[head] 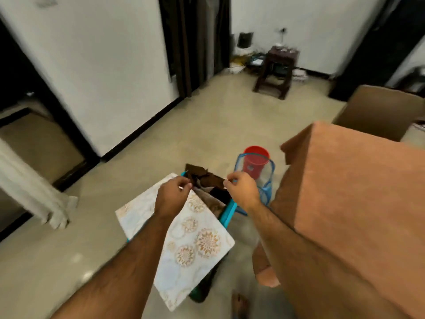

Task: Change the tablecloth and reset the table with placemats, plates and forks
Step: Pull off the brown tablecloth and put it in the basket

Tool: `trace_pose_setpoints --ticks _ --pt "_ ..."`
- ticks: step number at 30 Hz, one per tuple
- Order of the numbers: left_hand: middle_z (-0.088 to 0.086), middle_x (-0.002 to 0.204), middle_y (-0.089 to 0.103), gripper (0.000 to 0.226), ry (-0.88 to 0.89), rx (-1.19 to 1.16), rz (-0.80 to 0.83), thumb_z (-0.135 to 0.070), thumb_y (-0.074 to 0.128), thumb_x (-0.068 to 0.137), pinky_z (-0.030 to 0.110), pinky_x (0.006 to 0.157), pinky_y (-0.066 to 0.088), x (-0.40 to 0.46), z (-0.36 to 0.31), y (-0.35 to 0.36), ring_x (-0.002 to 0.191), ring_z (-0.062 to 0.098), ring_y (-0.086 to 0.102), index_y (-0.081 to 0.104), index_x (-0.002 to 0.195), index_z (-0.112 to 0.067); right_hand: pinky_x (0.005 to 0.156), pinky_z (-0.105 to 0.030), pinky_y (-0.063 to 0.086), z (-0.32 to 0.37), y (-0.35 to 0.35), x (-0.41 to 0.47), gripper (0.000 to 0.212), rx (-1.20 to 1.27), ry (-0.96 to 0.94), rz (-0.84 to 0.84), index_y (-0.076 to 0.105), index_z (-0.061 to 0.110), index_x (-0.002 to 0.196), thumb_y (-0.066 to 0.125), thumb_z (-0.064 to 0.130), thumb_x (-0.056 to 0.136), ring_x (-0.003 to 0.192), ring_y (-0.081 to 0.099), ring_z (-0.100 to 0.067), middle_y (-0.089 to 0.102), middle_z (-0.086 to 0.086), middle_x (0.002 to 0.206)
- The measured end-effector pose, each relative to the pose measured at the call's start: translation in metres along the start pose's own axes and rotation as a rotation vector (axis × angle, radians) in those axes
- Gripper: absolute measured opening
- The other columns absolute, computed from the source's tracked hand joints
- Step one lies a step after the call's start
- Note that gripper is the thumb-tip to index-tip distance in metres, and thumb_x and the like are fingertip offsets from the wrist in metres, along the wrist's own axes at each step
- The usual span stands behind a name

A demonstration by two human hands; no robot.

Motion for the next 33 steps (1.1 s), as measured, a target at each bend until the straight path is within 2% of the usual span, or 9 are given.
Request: trace_pose_setpoints --ticks 3,7,10,15,17,19,22,25,33 --pt "0.002 0.100 0.074 0.018 0.118 -0.007 0.072 -0.025 0.065 0.091 0.028 0.082 0.049 -0.001 -0.051 0.010 0.094 0.021 0.067 0.073 0.104 -0.016 0.087 -0.032 0.050 -0.025 -0.056 -0.020 0.023 0.021 0.089 -0.116 0.072 0.011 0.105 0.066 0.023 0.087 0.100 0.067 -0.023 0.073 -0.007 0.106" --pt "0.002 0.092 0.074 0.013 0.243 -0.027 0.212 -0.024 0.067 0.089 0.030 0.081 0.051 -0.015 -0.120 0.046 0.087 0.021 0.068 0.073 0.097 -0.016 0.077 -0.036 0.054 -0.078 -0.131 -0.060 0.014 0.081 0.232 -0.267 0.072 0.014 0.091 0.068 0.023 0.081 0.086 0.069 -0.025 0.073 -0.007 0.089" --pt "0.003 0.088 0.074 0.009 0.332 -0.028 0.300 -0.024 0.069 0.088 0.035 0.078 0.055 -0.029 -0.166 0.085 0.082 0.023 0.069 0.073 0.093 -0.019 0.075 -0.036 0.055 -0.126 -0.178 -0.091 0.018 0.105 0.349 -0.344 0.071 0.014 0.090 0.065 0.027 0.079 0.086 0.069 -0.025 0.074 -0.007 0.087" --pt "0.000 0.092 0.072 0.012 0.438 -0.008 0.473 -0.016 0.070 0.087 0.025 0.074 0.045 -0.061 -0.233 0.165 0.083 0.014 0.065 0.071 0.099 -0.013 0.079 -0.025 0.047 -0.204 -0.243 -0.149 0.023 0.083 0.505 -0.447 0.069 0.016 0.108 0.062 0.025 0.087 0.100 0.065 -0.021 0.069 -0.003 0.107" --pt "-0.001 0.096 0.073 0.019 0.464 0.036 0.553 -0.021 0.072 0.085 0.027 0.078 0.051 -0.071 -0.251 0.204 0.088 0.015 0.068 0.071 0.103 -0.015 0.084 -0.027 0.048 -0.240 -0.262 -0.170 0.026 0.078 0.567 -0.495 0.069 0.015 0.111 0.062 0.024 0.088 0.104 0.064 -0.021 0.068 -0.003 0.114" --pt "0.000 0.100 0.074 0.025 0.494 0.079 0.590 -0.027 0.072 0.085 0.028 0.078 0.053 -0.084 -0.267 0.235 0.091 0.016 0.070 0.070 0.108 -0.017 0.089 -0.028 0.047 -0.267 -0.276 -0.189 0.027 0.078 0.606 -0.516 0.068 0.011 0.113 0.064 0.022 0.088 0.107 0.063 -0.022 0.067 -0.006 0.119" --pt "0.004 0.110 0.070 0.031 0.521 0.125 0.671 -0.024 0.068 0.089 0.026 0.071 0.043 -0.109 -0.288 0.280 0.099 0.019 0.066 0.066 0.117 -0.013 0.092 -0.027 0.046 -0.305 -0.288 -0.218 0.030 0.107 0.693 -0.550 0.067 0.010 0.115 0.067 0.021 0.087 0.111 0.062 -0.022 0.066 -0.007 0.121" --pt "0.010 0.113 0.068 0.037 0.529 0.138 0.769 -0.021 0.069 0.089 0.030 0.078 0.047 -0.123 -0.298 0.322 0.102 0.025 0.065 0.062 0.122 -0.006 0.091 -0.028 0.046 -0.336 -0.291 -0.239 0.031 0.107 0.759 -0.564 0.066 0.011 0.116 0.068 0.022 0.087 0.111 0.062 -0.023 0.066 -0.008 0.121" --pt "0.010 0.120 0.066 0.038 0.603 0.307 0.872 -0.025 0.070 0.086 0.033 0.088 0.051 -0.133 -0.292 0.387 0.109 0.028 0.063 0.064 0.121 -0.011 0.093 -0.034 0.049 -0.382 -0.266 -0.244 0.037 0.082 0.870 -0.485 0.064 0.011 0.123 0.066 0.024 0.089 0.112 0.061 -0.026 0.065 -0.012 0.124"
Point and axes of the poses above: each hand's wrist, its own x-axis towards the middle knuckle, its own y-axis out of the palm, z = x × y, the point moved 1 cm from there along x, towards the middle knuckle
